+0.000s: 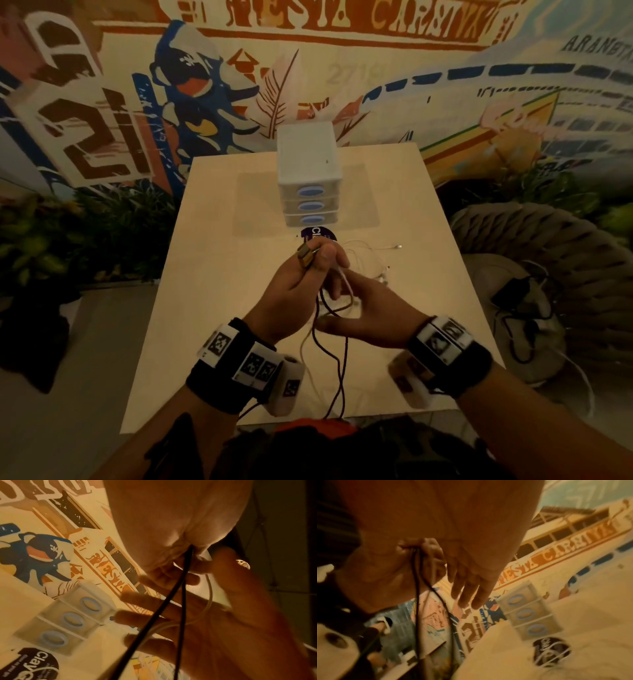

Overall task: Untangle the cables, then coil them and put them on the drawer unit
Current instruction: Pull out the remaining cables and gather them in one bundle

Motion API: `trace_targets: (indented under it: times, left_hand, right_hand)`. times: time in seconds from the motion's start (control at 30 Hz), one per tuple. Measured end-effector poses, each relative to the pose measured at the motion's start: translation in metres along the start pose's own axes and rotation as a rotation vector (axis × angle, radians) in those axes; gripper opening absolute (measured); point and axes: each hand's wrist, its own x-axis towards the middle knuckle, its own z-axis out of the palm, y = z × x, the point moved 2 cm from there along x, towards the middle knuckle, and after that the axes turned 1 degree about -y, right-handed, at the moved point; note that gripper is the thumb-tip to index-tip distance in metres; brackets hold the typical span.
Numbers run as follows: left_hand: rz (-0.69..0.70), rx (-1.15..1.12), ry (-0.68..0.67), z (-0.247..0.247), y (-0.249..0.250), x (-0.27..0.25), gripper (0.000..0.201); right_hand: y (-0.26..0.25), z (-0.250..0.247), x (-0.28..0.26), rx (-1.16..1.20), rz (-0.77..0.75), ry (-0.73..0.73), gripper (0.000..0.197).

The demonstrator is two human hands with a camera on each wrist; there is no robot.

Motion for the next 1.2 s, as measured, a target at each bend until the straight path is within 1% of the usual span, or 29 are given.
trace_targets:
  times: [0.07,0.1,0.17,0.23,0.27,0.37,0.4,0.47,0.5,0.53,0.6,0.67,0.77,0.87,0.93,1.0,1.07,1.13,1.2]
  left_hand:
    - [0.022,-0.009,0.028,0.003,0.003,0.002,0.033]
    - [0.034,-0.008,0.057,0.0,0.003,0.003,0.034]
    - [0.053,0.038,0.121,-0.012,-0.001,0.005,0.032]
    - [0.066,0.108,0.158,-0.025,-0.008,0.004,0.029]
    - [0.063,0.129,0.152,-0.029,-0.011,0.002,0.026]
    - [0.042,0.135,0.062,-0.035,-0.016,-0.002,0.013]
    - [0.012,0.116,0.033,-0.036,-0.019,-0.002,0.012]
    - [-0.108,0.05,-0.033,-0.04,-0.022,-0.002,0.016]
    - [-0.174,0.039,-0.075,-0.042,-0.023,-0.001,0.017]
    - [-0.221,0.052,-0.116,-0.044,-0.024,0.001,0.022]
    - [-0.259,0.047,-0.162,-0.05,-0.027,0.004,0.039]
    - [-0.277,-0.016,-0.122,-0.057,-0.028,0.008,0.047]
    - [-0.216,-0.067,0.002,-0.07,-0.032,0.014,0.043]
    - [-0.189,-0.238,0.049,-0.071,-0.038,0.018,0.036]
    - [-0.219,-0.408,0.091,-0.069,-0.04,0.02,0.032]
    - [-0.262,-0.529,0.137,-0.071,-0.04,0.023,0.026]
    - [-0.277,-0.528,0.172,-0.076,-0.044,0.026,0.024]
    - [-0.278,-0.486,0.185,-0.077,-0.049,0.024,0.026]
    - [-0.271,-0.487,0.164,-0.074,-0.05,0.021,0.012]
  right_hand:
    - [-0.014,0.01,0.015,0.128,0.006,-0.005,0.022]
    - [-0.016,0.016,0.019,0.209,0.021,-0.01,0.013]
    - [-0.015,0.026,0.023,0.267,0.047,0.0,0.027]
    - [-0.015,0.034,0.024,0.286,0.065,0.034,0.032]
    - [-0.015,0.038,0.025,0.299,0.06,0.059,0.031]
    - [-0.015,0.049,0.032,0.296,0.05,0.085,0.027]
    - [-0.016,0.052,0.035,0.289,0.037,0.084,0.025]
    - [-0.02,0.057,0.041,0.256,0.017,0.113,0.017]
    - [-0.022,0.058,0.044,0.227,0.014,0.127,0.009]
    - [-0.024,0.058,0.047,0.18,0.018,0.139,0.008]
    - [-0.027,0.056,0.051,0.082,0.033,0.149,0.024]
    - [-0.027,0.055,0.054,0.057,0.022,0.133,0.037]
    - [-0.015,0.059,0.054,0.073,0.031,0.124,0.038]
    - [0.006,0.069,0.045,0.163,0.114,0.132,0.037]
    - [0.021,0.078,0.037,0.216,0.198,0.095,0.039]
    - [0.037,0.088,0.027,0.124,0.304,0.009,0.046]
    - [0.055,0.097,0.013,0.068,0.41,-0.075,0.051]
    - [0.07,0.102,0.0,0.049,0.464,-0.106,0.049]
    - [0.081,0.104,-0.01,0.052,0.498,-0.136,0.048]
